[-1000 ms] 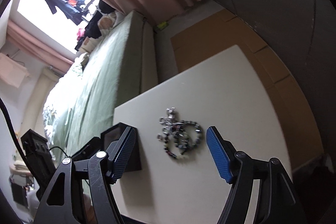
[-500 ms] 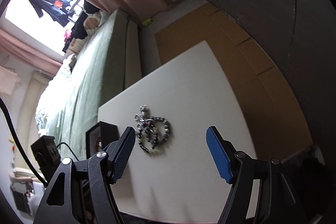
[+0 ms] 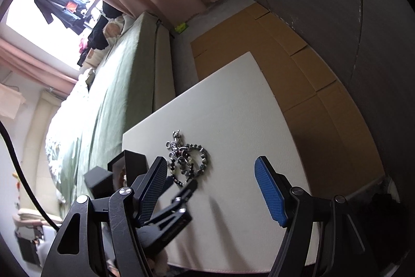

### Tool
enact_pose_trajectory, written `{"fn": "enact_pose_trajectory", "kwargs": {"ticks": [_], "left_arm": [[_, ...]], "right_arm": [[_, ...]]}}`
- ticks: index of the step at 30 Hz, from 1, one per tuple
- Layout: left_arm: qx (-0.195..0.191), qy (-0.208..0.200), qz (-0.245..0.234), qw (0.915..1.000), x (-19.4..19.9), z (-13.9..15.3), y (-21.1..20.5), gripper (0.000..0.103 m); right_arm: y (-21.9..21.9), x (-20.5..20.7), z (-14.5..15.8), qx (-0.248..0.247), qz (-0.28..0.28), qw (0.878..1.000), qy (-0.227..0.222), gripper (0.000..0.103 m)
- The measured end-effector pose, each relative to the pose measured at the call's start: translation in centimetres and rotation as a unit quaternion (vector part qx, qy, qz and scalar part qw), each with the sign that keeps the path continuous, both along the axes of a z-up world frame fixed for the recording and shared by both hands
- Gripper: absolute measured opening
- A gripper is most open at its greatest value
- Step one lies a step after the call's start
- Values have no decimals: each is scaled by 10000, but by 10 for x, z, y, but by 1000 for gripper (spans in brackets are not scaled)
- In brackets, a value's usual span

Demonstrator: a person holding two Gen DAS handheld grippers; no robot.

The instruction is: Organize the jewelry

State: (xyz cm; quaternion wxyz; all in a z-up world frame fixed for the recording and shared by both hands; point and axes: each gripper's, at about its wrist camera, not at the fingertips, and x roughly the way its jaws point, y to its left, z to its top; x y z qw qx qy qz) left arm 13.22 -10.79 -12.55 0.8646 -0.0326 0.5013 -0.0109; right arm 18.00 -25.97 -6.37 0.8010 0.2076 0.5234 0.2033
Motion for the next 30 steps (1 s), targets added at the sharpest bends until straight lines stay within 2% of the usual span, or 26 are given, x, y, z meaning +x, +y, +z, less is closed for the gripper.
{"fn": "enact_pose_trajectory", "kwargs": {"ticks": [2, 4, 6, 8, 9, 12, 19, 25, 26, 30], "left_arm": [[155, -27, -61, 9999, -1, -1, -4, 56], [379, -66, -103, 9992, -2, -1, -7, 50], [517, -86, -24, 9986, -2, 0, -4, 22], [67, 77, -7, 9999, 0, -1, 5, 7], [-187, 99, 62, 9998, 0, -2, 12, 7], [-281, -4, 140, 9995, -3, 5, 22, 7], [-1012, -297, 169, 9943, -10, 37, 45, 6], [-1434, -592, 317, 9874, -14, 66, 67, 5], [-1502, -625, 328, 9861, -15, 70, 70, 0], [-1681, -778, 381, 9820, -18, 83, 82, 0]], "right_arm": [[-1, 0, -2, -25, -10, 10000, 32, 70], [0, 0, -2, -86, -17, 10000, 38, 70], [0, 0, -2, -128, -9, 9999, 33, 70], [1, -1, -3, -158, 20, 9999, 32, 70], [1, -1, -3, -186, 35, 9998, 35, 70], [4, 0, -4, -240, 62, 9997, 31, 70], [16, 1, -9, -347, 162, 9992, 88, 70], [31, 2, -16, -402, 254, 9988, 118, 70], [32, 3, -17, -391, 275, 9988, 129, 70], [46, 4, -23, -456, 385, 9981, 150, 70]]}}
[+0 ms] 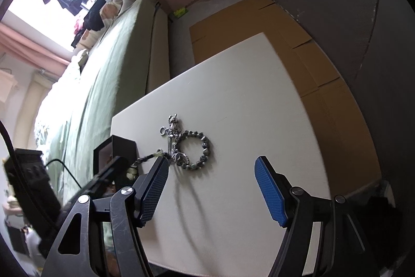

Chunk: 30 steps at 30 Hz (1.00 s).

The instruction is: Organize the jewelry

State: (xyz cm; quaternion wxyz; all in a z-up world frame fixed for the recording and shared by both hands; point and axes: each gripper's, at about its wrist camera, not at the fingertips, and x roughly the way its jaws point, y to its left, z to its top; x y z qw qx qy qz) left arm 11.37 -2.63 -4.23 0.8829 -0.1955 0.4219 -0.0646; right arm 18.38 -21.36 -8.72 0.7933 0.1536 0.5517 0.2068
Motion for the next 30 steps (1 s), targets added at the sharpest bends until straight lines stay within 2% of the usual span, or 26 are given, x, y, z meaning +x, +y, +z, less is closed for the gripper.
{"fn": "enact_pose_trajectory", "kwargs": {"ticks": [3, 6, 13, 16, 18, 22, 30], "left_arm": [[-80, -141, 26, 9999, -2, 10, 6, 0], [91, -156, 18, 9998, -2, 12, 8, 0], [134, 663, -278, 9973, 14, -24, -10, 2], [111, 889, -301, 9955, 17, -40, -18, 20], [155, 895, -290, 9954, 17, -46, -22, 45], [225, 899, -295, 9953, 18, -55, -35, 47], [634, 1031, -156, 9925, 25, -76, -56, 45]], "right_arm": [[9, 2, -5, -75, 62, 10000, 19, 70], [20, 3, -12, -175, 144, 9997, 77, 70], [12, 6, -12, -137, -11, 9998, 153, 69], [-2, 6, -7, -66, -159, 9998, 117, 69], [-10, 6, -5, -46, -251, 9996, 108, 69], [-23, 6, -2, -29, -339, 9994, 113, 70], [-36, 4, 1, 4, -349, 9993, 108, 69]]}}
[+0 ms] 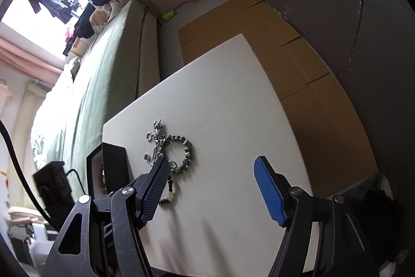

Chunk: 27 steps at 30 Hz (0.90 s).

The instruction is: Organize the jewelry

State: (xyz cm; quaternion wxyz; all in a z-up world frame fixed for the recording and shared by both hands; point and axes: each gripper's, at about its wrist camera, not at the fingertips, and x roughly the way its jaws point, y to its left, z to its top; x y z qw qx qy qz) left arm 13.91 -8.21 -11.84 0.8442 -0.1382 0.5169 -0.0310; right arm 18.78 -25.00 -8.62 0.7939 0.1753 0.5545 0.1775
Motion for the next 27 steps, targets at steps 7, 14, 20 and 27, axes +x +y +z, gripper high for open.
{"fn": "enact_pose_trajectory", "kwargs": {"ticks": [7, 14, 20, 27], "left_arm": [[673, -53, -32, 9977, 1, -12, -17, 32], [357, -46, -30, 9993, 0, -6, -4, 8], [-335, -507, 71, 9981, -12, 34, 23, 8], [-788, -935, 239, 9922, -26, 72, 53, 8]], "right_arm": [[-11, 0, 2, 18, -56, 10000, -22, 70], [-7, -1, 1, -51, -16, 10000, -30, 70], [4, -1, -3, -114, 84, 9999, -21, 70], [23, 0, -8, -178, 229, 9996, -6, 69]]}}
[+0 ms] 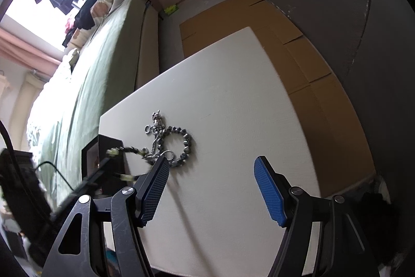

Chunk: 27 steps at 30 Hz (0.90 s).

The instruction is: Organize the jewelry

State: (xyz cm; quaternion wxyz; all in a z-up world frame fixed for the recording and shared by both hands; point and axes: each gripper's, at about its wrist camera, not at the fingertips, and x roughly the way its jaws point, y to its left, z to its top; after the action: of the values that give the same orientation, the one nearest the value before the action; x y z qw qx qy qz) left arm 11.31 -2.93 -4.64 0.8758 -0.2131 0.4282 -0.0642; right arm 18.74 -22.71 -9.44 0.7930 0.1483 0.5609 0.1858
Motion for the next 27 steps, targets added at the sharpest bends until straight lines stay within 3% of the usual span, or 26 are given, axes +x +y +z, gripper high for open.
{"fn": "enact_pose_trajectory", "kwargs": {"ticks": [13, 22, 27], "left_arm": [[-328, -611, 105, 9975, -25, 53, 28, 8], [-324, -825, 353, 9954, -37, 71, 51, 8], [-279, -817, 562, 9947, -41, 71, 69, 8]], "right_arm": [[39, 0, -8, 40, 199, 9998, -3, 69], [67, 12, -32, -543, 200, 9983, 52, 49], [78, 17, -39, -919, 189, 9956, -64, 46]]}}
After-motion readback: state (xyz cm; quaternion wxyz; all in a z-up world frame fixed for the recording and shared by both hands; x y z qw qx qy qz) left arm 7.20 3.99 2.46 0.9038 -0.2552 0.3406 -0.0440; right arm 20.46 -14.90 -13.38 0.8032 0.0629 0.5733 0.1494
